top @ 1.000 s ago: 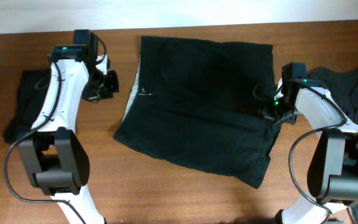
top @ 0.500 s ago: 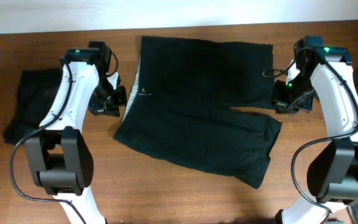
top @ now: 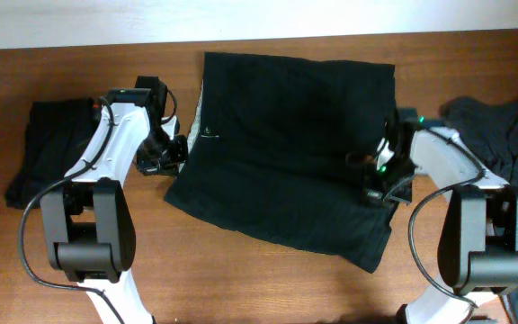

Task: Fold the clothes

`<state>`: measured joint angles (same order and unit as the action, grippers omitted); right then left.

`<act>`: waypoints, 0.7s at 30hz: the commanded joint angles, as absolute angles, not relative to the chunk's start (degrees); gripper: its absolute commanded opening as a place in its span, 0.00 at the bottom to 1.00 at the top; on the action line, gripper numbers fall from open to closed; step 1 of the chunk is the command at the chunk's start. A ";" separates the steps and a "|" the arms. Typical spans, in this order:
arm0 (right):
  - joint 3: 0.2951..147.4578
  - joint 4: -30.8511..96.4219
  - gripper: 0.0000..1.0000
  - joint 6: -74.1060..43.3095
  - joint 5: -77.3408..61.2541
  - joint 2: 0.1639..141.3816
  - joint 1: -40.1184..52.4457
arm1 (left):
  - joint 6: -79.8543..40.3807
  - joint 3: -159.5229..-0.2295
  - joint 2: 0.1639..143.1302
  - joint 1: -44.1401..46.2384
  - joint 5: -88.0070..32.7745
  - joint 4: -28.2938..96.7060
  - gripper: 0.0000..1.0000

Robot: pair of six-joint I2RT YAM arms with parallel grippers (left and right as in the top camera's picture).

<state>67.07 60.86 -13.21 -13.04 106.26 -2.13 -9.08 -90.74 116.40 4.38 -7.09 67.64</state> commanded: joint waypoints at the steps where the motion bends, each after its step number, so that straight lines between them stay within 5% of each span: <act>1: 61.87 56.47 0.04 -16.40 -12.34 106.24 -1.91 | -9.54 -90.70 114.43 4.51 -7.75 66.76 0.01; 8: 59.79 56.84 0.04 -24.56 0.23 106.24 -2.00 | -9.32 -90.70 111.20 4.51 -7.81 65.30 0.01; 21: 62.17 50.02 0.04 -20.25 3.68 106.24 -7.03 | -9.34 -90.67 105.30 5.17 -11.22 67.42 0.01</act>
